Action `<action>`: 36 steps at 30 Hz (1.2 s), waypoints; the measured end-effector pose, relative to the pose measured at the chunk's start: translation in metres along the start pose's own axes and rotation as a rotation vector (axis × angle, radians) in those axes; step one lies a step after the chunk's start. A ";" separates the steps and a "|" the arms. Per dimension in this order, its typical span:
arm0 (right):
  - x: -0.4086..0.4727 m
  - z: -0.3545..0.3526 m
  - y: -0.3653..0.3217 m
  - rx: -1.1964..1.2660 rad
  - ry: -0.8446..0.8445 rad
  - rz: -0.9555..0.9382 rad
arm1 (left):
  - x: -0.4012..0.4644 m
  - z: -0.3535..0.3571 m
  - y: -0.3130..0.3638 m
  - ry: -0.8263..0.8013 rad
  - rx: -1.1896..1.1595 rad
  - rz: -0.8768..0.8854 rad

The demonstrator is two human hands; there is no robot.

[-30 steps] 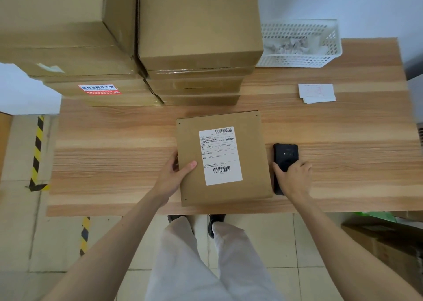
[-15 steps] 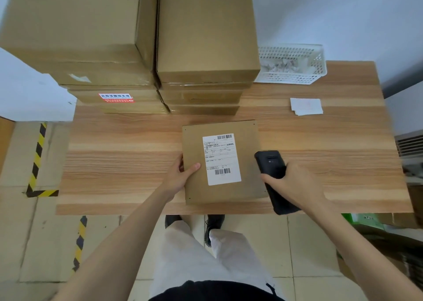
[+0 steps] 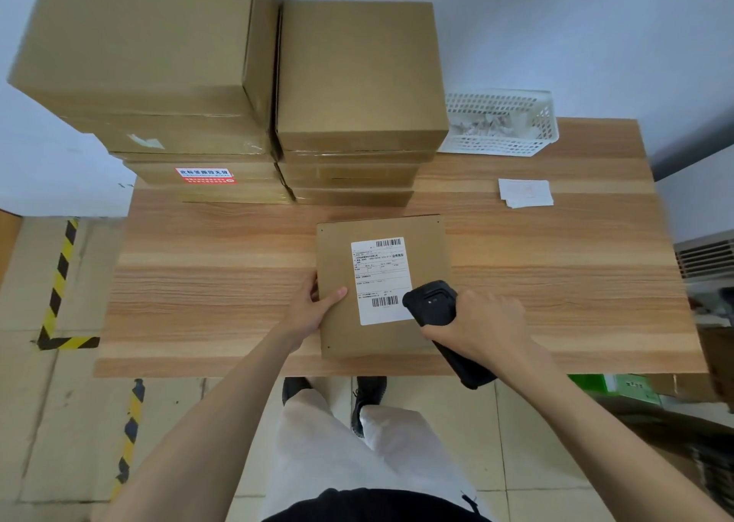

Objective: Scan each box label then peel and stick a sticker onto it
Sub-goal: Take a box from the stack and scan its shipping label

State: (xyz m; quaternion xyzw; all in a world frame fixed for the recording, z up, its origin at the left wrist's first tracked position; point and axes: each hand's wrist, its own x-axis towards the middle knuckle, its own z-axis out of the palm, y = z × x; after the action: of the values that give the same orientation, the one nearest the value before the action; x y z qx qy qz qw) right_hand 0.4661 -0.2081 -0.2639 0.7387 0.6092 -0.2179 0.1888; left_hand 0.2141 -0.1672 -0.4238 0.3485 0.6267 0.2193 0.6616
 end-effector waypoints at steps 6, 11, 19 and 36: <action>0.003 0.006 0.008 0.063 0.011 0.022 | 0.000 0.000 0.000 -0.002 -0.011 0.008; 0.032 0.027 0.037 0.223 0.010 0.138 | 0.001 -0.001 -0.002 0.007 -0.008 0.015; 0.093 0.092 0.076 0.351 0.029 0.306 | 0.003 0.001 -0.002 0.025 0.049 0.021; 0.125 0.105 0.075 0.199 -0.090 0.304 | -0.004 -0.016 0.041 0.205 0.616 0.218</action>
State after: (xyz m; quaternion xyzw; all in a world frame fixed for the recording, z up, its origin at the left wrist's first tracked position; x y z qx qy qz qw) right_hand 0.5506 -0.1767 -0.4195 0.8268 0.4570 -0.2789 0.1725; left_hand 0.2035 -0.1398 -0.3910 0.5730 0.6857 0.1231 0.4318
